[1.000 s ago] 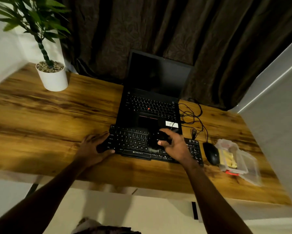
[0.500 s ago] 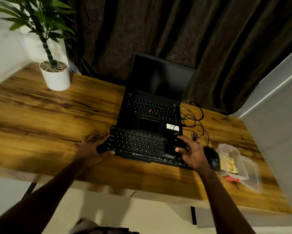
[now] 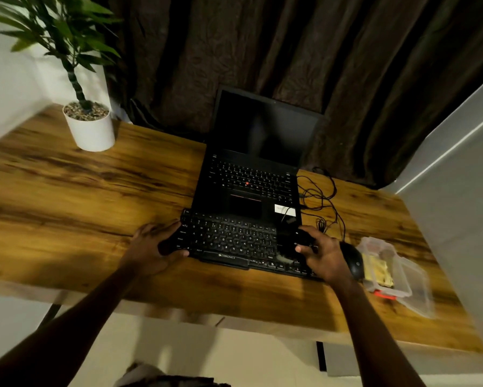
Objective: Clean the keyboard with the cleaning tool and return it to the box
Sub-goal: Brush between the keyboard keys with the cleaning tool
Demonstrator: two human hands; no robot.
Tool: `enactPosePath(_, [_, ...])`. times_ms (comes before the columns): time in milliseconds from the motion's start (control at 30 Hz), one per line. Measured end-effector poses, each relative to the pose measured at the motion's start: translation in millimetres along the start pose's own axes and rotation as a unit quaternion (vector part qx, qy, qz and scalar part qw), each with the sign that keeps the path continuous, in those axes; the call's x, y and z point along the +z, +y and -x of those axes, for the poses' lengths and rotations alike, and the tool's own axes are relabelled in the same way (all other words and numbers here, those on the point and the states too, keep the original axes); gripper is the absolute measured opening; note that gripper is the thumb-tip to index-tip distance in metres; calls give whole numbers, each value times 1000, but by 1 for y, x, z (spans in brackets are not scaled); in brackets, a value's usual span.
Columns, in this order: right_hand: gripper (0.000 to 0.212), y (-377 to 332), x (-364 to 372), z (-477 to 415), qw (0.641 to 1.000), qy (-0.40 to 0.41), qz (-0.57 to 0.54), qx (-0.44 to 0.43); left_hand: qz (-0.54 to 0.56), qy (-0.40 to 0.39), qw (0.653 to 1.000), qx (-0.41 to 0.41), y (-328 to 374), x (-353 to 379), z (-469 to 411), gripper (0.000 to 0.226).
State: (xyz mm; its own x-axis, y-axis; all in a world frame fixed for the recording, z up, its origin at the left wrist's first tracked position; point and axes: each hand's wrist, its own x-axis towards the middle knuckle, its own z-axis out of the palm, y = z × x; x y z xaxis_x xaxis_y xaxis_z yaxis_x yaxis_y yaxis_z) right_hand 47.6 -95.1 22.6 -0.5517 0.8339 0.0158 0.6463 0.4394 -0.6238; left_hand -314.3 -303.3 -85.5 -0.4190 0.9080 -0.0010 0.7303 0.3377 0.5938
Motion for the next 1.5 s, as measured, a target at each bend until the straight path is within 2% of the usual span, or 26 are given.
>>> enactPosePath(100, [42,-4,2,-2,1000,6,-7,11,-7,1,1000,2,-7,3,-1,103])
enactPosePath(367, [53,-35,49,-24,997,-65,-31,-7,-16,-8,1000,-17,-15,9,-3,93])
enactPosePath(767, [47,-4,5,-14,1000,18,-15,-11,-22,-9,1000,-2,1,-3,1,102])
enactPosePath(867, [47,-14,15,-18,1000,8,3,-13,-17,-4,1000,-6,6,-6,3,100])
enactPosePath(1100, [48,-35,45,-23,997,-43,-57,-14,-2,10,1000,-4,15,-11,6,100])
enactPosePath(1233, [48,-28,27,-14,997,-39,-64,6,-16,10,1000,15,6,-7,2,103])
enactPosePath(1400, [44,3,3,7,1000,5,-28,9,-11,21,999,23,8,-7,2,100])
enactPosePath(1500, [47,6,3,13,1000,-2,-12,2,-4,27,999,23,8,-6,3,100])
